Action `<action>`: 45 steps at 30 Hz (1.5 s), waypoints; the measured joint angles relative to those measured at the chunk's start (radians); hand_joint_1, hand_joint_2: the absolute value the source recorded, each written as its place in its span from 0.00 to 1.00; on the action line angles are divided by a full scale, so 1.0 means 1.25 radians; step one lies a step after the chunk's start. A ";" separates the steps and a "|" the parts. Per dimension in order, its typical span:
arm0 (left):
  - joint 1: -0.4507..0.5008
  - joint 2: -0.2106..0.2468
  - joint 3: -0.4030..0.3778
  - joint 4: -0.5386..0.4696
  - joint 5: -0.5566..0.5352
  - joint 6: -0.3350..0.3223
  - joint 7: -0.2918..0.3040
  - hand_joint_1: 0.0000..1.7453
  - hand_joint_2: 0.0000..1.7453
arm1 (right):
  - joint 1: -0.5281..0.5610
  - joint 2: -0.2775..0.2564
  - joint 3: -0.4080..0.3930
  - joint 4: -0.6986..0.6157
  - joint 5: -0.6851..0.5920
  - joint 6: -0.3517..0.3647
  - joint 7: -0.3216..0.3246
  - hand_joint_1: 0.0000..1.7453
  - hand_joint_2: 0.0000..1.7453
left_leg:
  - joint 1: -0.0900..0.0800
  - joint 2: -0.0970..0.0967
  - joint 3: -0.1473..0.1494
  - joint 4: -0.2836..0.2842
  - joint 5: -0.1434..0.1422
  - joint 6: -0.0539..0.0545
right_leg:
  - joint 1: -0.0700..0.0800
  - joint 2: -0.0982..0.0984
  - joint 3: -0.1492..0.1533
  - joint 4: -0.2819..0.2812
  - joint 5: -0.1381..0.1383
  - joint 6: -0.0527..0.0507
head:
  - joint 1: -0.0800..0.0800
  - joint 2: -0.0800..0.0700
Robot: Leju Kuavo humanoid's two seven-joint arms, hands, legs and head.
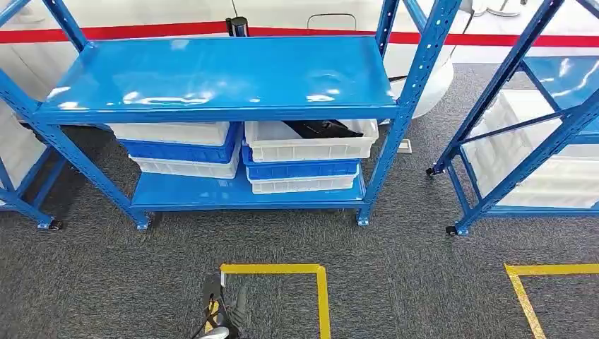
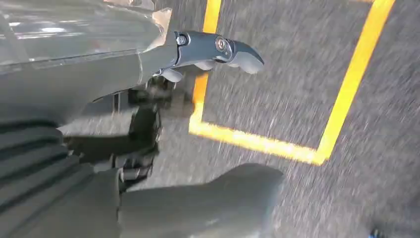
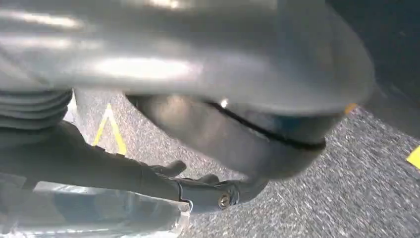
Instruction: Take the parts from the cabinet and place them on the table.
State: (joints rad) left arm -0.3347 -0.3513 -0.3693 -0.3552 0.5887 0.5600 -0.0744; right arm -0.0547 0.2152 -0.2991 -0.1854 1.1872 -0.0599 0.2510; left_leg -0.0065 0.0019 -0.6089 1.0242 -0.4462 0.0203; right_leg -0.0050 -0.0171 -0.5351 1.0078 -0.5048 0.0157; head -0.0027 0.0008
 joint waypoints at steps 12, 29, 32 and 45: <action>0.002 0.000 0.001 -0.006 -0.014 0.015 -0.009 0.00 0.00 | 0.000 0.002 -0.002 0.000 0.007 0.012 0.000 0.00 0.00 | 0.000 0.000 0.000 0.000 0.000 0.000 | 0.001 0.000 0.000 0.000 0.000 0.000 | 0.000 0.000; 0.003 0.000 0.009 -0.006 -0.026 0.012 -0.011 0.00 0.00 | 0.000 0.002 -0.002 0.000 0.014 0.012 0.000 0.00 0.00 | 0.000 0.000 0.000 0.000 0.000 0.000 | 0.001 0.000 0.000 0.000 0.000 0.000 | 0.000 0.000; 0.003 0.000 0.009 -0.006 -0.028 0.012 -0.011 0.00 1.00 | 0.000 0.002 -0.002 0.000 0.014 0.012 0.000 0.00 0.00 | 0.000 0.000 0.000 0.000 0.000 0.000 | 0.001 0.000 0.000 0.000 0.000 0.000 | 0.000 0.000; 0.079 0.040 0.070 -0.008 -0.107 -0.084 0.004 0.00 1.00 | 0.017 -0.020 0.020 -0.015 -0.171 0.013 -0.042 0.00 0.00 | 0.000 0.000 0.000 0.000 0.000 0.000 | 0.001 0.000 0.000 0.000 0.000 0.000 | 0.000 0.000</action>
State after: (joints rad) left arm -0.2361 -0.3013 -0.2815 -0.3651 0.4550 0.4554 -0.0694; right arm -0.0335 0.1900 -0.2743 -0.2045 0.9738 -0.0435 0.1983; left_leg -0.0065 0.0017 -0.6088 1.0242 -0.4466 0.0204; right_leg -0.0041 -0.0175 -0.5350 1.0076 -0.5053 0.0156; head -0.0027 0.0008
